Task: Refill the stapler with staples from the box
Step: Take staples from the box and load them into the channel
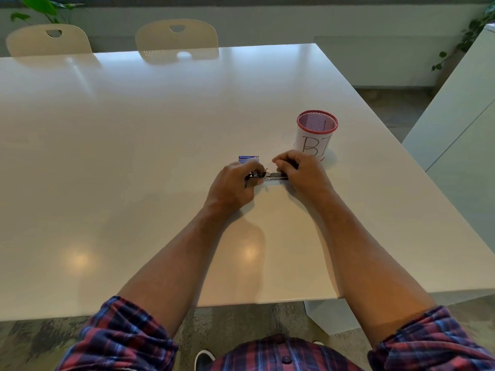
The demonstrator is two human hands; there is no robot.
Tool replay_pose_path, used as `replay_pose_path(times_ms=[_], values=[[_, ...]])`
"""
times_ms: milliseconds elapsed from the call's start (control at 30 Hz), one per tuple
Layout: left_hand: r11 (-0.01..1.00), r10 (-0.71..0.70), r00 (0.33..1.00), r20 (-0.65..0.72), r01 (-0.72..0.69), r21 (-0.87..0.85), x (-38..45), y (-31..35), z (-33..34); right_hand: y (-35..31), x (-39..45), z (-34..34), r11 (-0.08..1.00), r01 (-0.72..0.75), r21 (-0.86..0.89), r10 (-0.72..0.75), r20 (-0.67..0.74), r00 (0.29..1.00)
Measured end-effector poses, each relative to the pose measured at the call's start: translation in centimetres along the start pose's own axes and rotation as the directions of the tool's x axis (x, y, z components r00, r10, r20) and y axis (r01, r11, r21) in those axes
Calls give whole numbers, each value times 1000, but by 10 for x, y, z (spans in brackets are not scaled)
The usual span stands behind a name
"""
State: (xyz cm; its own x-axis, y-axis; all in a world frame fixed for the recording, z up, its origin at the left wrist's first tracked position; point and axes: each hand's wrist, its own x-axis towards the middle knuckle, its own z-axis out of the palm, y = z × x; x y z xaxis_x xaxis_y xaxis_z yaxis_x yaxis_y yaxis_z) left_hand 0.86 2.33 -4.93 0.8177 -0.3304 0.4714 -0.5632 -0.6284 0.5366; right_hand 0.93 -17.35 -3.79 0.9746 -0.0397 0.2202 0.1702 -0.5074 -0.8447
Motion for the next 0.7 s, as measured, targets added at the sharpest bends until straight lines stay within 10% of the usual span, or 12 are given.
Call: replay_pose_path(times_ms=[700], values=[[995,56,998,-12,-55,89,0,-2,2,4,-3,-19,977,174,-125,-158,129,979]])
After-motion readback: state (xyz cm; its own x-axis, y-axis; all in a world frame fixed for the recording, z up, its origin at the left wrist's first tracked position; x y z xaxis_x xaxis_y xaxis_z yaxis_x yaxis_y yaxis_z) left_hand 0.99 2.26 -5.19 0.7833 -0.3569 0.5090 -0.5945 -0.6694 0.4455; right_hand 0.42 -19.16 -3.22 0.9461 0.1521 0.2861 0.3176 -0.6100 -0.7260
